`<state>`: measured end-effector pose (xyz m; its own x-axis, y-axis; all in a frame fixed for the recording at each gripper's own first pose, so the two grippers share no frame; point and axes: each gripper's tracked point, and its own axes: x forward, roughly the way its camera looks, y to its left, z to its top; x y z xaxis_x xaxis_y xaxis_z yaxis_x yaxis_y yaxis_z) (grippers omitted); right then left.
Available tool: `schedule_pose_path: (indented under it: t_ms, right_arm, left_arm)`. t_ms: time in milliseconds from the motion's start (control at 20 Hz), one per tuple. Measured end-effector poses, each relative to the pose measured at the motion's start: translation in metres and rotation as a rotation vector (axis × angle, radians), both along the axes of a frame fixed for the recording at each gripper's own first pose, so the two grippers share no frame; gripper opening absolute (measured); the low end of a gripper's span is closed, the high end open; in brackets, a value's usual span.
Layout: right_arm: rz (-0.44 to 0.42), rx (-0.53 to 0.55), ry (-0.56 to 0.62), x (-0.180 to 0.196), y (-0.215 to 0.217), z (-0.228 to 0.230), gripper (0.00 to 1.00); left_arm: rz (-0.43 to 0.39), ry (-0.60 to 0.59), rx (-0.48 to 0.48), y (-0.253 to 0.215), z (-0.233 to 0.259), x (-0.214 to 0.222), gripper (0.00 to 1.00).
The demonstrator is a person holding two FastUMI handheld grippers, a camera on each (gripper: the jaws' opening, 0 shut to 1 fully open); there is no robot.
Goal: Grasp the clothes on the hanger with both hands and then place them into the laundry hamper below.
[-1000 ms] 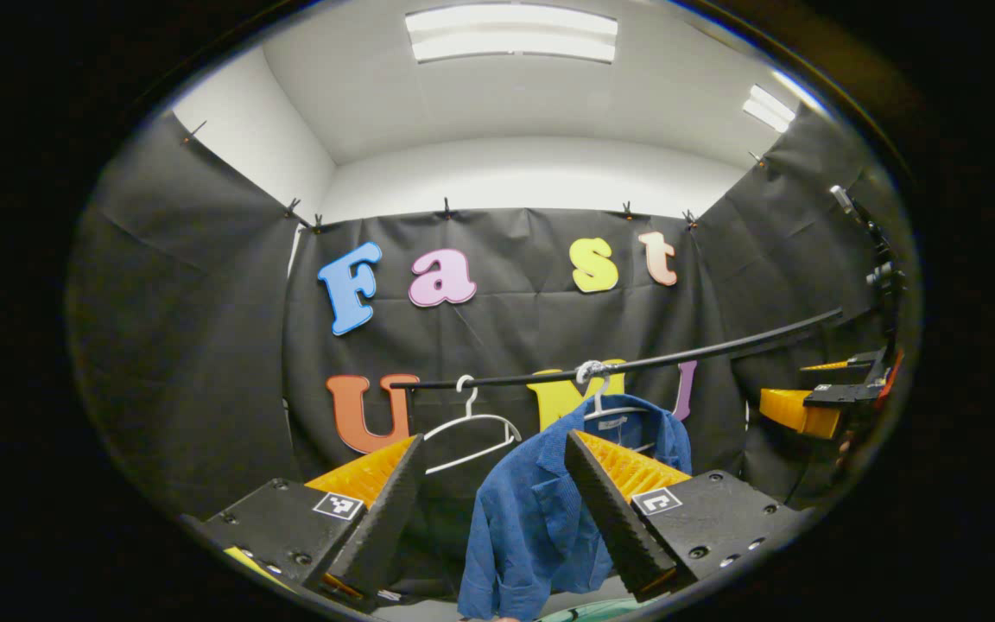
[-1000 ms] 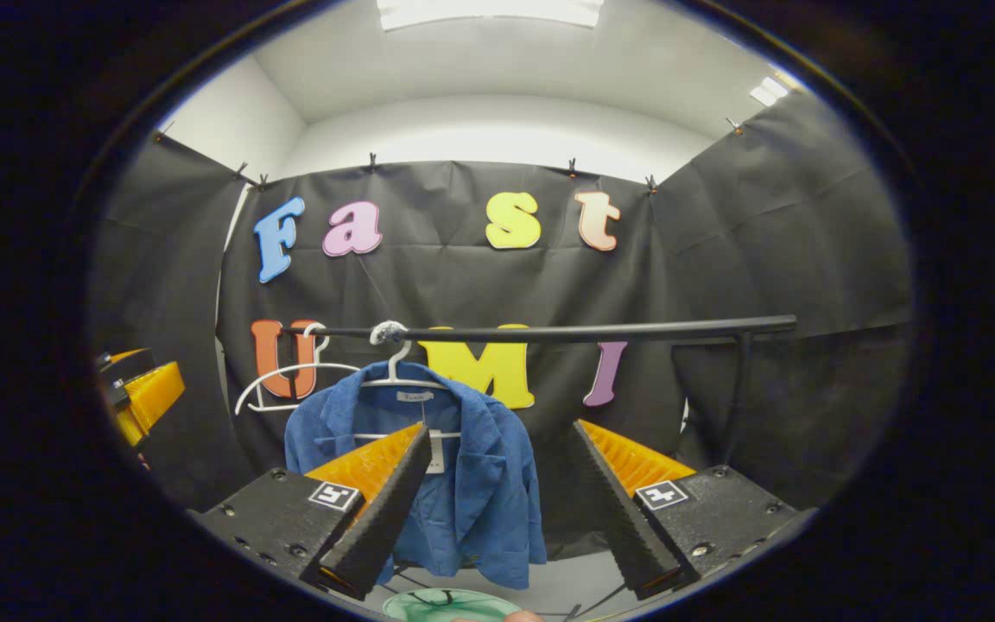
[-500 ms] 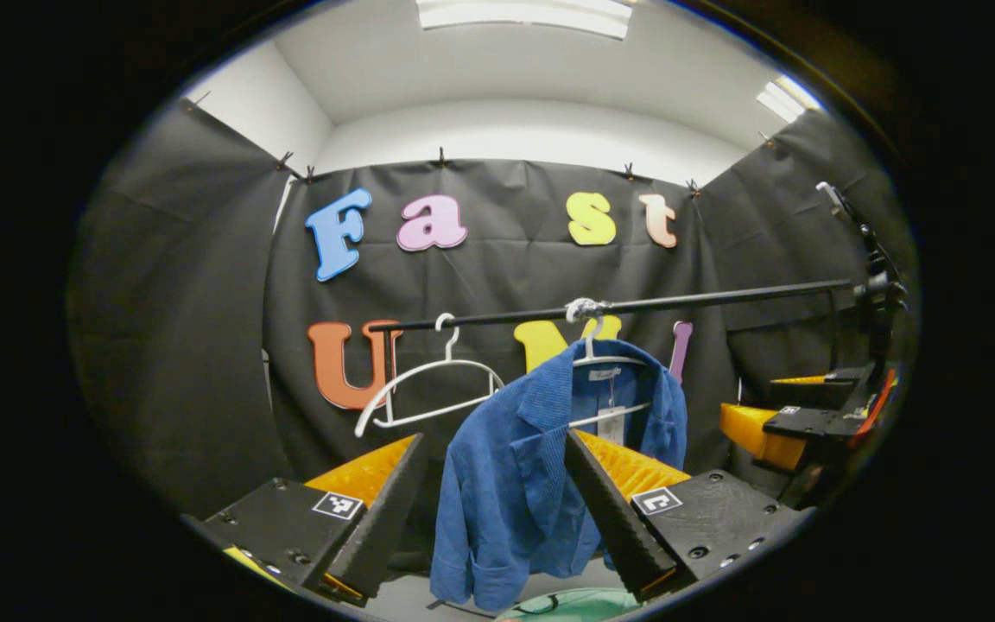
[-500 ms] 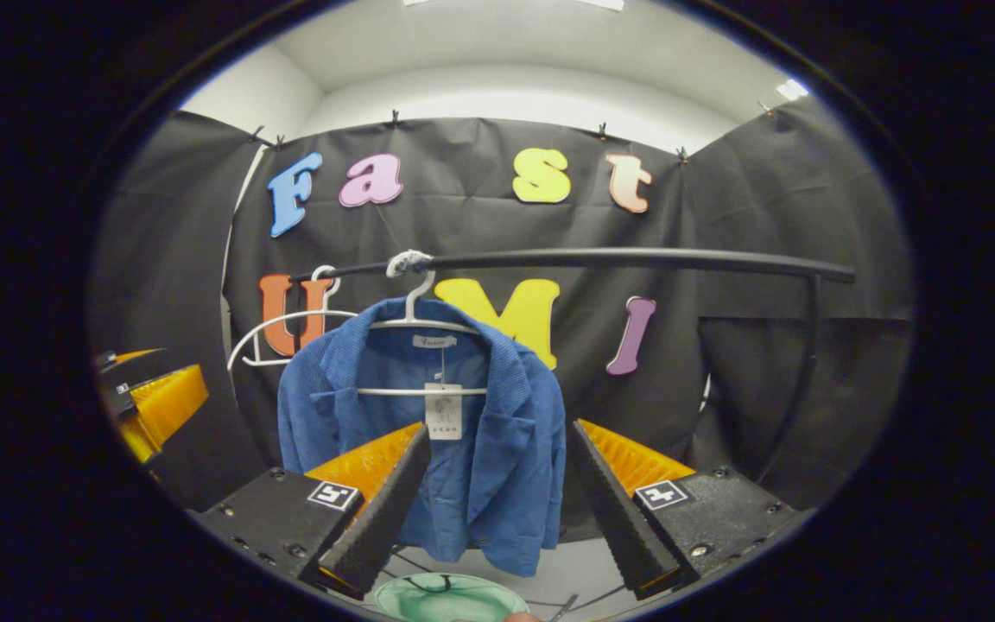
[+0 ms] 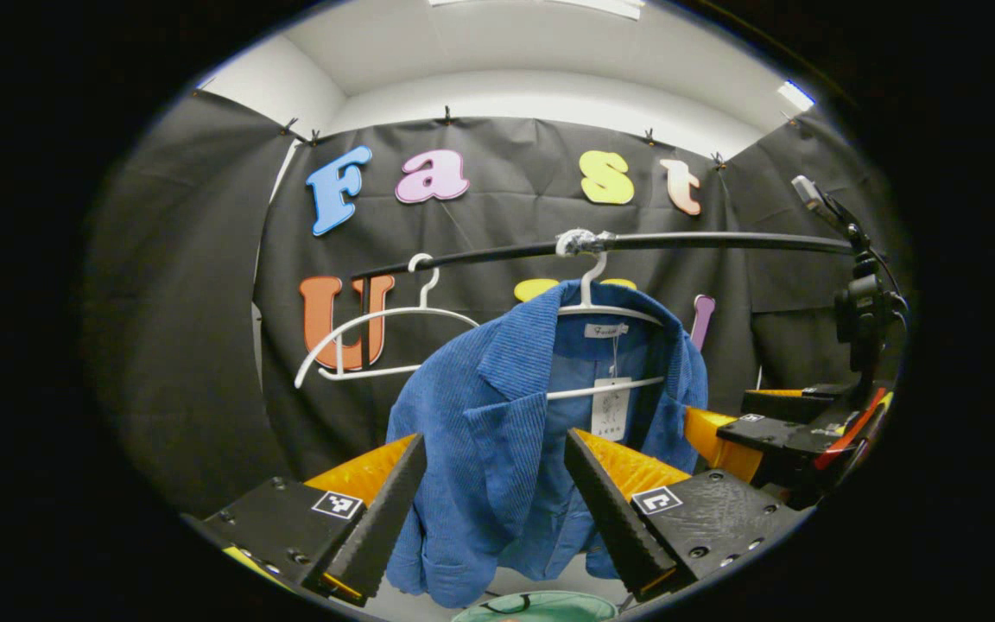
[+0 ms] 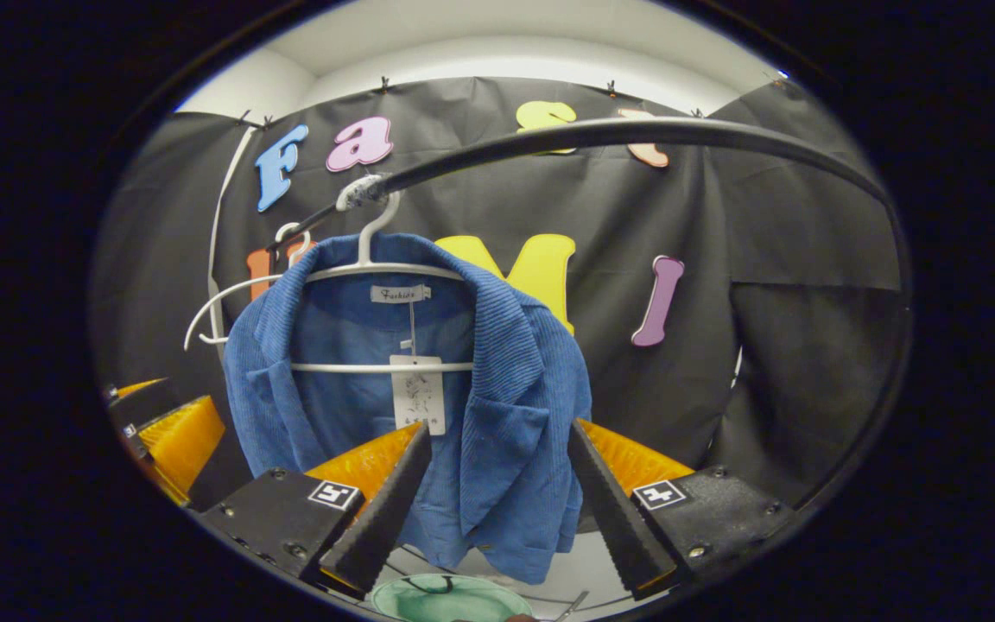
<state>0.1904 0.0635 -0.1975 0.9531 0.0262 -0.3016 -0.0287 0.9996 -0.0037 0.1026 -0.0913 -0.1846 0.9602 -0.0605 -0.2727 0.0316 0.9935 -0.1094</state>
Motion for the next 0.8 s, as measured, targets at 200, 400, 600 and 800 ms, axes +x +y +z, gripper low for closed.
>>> schedule_pose_path:
  t_ms: [200,400,600,800]
  right_arm:
    - [0.006,0.018,0.034,0.030,0.004,-0.023,1.00]
    - [-0.019,0.010,0.060,0.056,-0.001,-0.040,1.00]
    - [-0.066,0.030,0.081,0.078,-0.015,-0.056,0.99]
    - [-0.094,0.066,0.061,0.088,-0.028,-0.058,0.90]
  left_arm:
    - [0.004,0.050,0.000,-0.013,-0.033,0.024,0.98]
    - [0.053,0.079,0.024,-0.012,-0.059,0.047,0.97]
    - [0.106,0.114,0.007,-0.006,-0.082,0.066,1.00]
    - [0.152,0.119,0.024,0.000,-0.093,0.076,0.91]
